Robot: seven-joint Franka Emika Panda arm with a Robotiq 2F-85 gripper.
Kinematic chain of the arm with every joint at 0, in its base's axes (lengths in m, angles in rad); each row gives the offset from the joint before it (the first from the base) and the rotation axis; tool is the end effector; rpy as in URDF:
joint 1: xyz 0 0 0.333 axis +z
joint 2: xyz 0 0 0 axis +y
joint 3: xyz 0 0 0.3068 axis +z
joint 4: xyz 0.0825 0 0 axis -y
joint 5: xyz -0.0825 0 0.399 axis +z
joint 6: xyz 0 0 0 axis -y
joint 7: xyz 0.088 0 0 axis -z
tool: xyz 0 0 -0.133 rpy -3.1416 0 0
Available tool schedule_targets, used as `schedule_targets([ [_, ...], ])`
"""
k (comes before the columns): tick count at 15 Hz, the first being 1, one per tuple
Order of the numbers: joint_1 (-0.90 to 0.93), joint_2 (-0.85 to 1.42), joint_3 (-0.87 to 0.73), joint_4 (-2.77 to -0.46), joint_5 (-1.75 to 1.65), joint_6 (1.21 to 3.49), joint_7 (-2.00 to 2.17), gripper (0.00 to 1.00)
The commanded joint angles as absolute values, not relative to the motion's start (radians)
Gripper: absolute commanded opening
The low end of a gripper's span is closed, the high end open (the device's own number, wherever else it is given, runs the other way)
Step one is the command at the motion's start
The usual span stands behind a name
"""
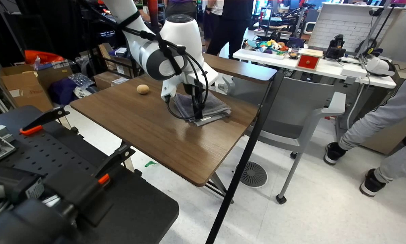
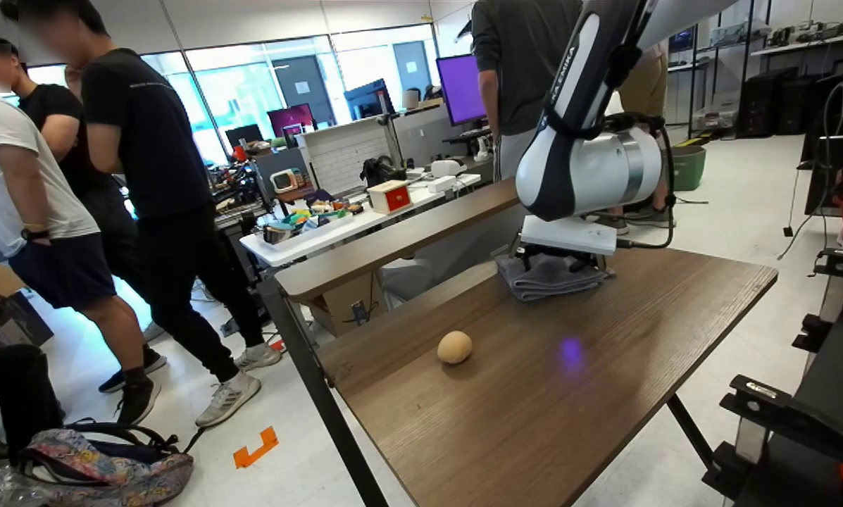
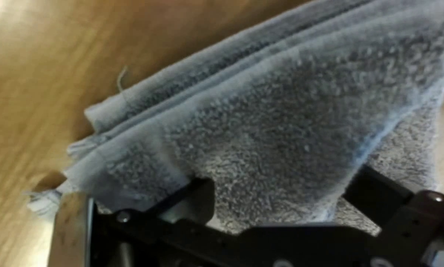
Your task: Use the grey towel to wipe the table
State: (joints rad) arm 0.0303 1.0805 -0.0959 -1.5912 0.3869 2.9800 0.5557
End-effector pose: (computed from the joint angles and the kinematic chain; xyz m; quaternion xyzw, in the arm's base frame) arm 0.6834 -0.0642 -0.0113 -0.8824 0.4424 -0.1484 0.0607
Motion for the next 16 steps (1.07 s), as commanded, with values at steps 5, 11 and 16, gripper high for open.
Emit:
schedule_targets([
  [5,0.033,1.319,0.022,-1.214,0.411,2.971,0.622,1.0],
  [11,0.056,1.369,0.147,-1.13,0.418,2.96,0.598,1.0],
  [16,0.102,1.39,0.213,-1.122,0.411,2.975,0.554,1.0],
])
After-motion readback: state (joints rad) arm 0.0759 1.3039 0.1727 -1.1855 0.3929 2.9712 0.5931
